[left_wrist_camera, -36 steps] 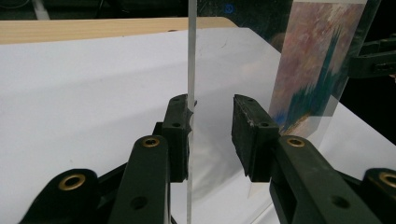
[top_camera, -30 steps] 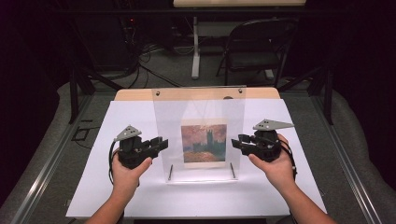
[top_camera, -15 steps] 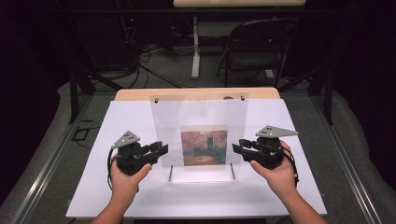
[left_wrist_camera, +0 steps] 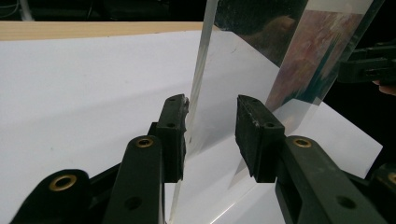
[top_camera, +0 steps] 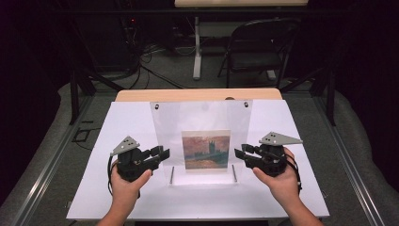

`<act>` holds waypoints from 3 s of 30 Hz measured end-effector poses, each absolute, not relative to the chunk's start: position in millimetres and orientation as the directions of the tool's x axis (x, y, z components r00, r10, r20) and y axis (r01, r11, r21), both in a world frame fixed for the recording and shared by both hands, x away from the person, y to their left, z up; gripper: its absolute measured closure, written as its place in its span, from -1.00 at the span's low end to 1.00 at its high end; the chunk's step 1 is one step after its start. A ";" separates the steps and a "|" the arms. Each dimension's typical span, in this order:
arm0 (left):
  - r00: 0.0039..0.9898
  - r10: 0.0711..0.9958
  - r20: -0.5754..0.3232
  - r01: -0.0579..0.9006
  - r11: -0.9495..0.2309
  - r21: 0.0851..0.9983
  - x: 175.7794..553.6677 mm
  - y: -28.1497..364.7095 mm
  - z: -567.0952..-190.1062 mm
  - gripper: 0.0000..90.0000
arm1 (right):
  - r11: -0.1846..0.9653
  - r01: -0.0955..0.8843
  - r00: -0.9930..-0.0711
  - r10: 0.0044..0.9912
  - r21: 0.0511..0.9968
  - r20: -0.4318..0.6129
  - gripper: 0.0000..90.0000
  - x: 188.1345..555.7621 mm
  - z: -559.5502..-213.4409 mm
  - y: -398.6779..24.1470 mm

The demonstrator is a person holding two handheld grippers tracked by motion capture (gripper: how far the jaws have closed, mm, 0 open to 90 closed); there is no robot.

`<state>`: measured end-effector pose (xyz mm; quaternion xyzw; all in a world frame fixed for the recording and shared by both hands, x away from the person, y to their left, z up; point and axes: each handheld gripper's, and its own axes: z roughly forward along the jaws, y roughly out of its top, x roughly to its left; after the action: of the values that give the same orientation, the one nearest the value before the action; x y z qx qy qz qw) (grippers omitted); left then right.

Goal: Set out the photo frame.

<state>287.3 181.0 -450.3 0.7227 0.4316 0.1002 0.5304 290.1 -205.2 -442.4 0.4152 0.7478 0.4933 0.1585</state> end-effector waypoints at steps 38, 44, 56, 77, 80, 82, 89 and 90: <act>0.590 0.757 -0.281 0.523 -0.093 0.847 279.2 196.5 -441.5 0.16 | 0.141 0.467 -0.606 0.770 0.873 0.199 0.14 286.8 -440.7 -218.3; 0.554 0.784 -0.280 0.516 -0.059 0.855 275.8 212.6 -440.4 0.01 | 0.122 0.469 -0.592 0.778 0.875 0.209 -0.03 284.1 -441.7 -227.8; 0.481 0.854 -0.197 0.470 -0.061 0.881 271.4 239.8 -446.1 -0.23 | 0.115 0.448 -0.548 0.819 0.887 0.170 -0.25 278.3 -442.7 -247.8; 0.349 0.907 -0.234 0.521 0.020 0.854 257.9 272.5 -503.5 -0.22 | 0.114 0.488 -0.411 0.905 0.866 0.112 -0.23 268.4 -494.4 -262.6; 0.339 0.913 -0.228 0.529 0.015 0.848 257.1 270.9 -512.1 -0.21 | 0.109 0.495 -0.398 0.911 0.862 0.112 -0.23 268.2 -502.2 -262.6; 0.336 0.914 -0.228 0.537 0.012 0.843 257.2 270.3 -515.7 -0.21 | 0.098 0.506 -0.391 0.912 0.857 0.127 -0.23 268.2 -508.2 -262.0; 0.341 0.919 -0.196 0.544 -0.023 0.839 257.8 266.6 -524.3 -0.20 | 0.097 0.539 -0.393 0.907 0.837 0.148 -0.23 270.4 -525.6 -258.8; 0.344 0.918 -0.196 0.545 -0.025 0.838 257.5 265.6 -525.7 -0.20 | 0.094 0.541 -0.394 0.906 0.836 0.153 -0.23 270.6 -526.8 -258.6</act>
<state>257.5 265.6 -525.7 0.6853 0.5337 0.2075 0.4499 270.6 -258.6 -526.8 0.5099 0.7096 0.4396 0.2080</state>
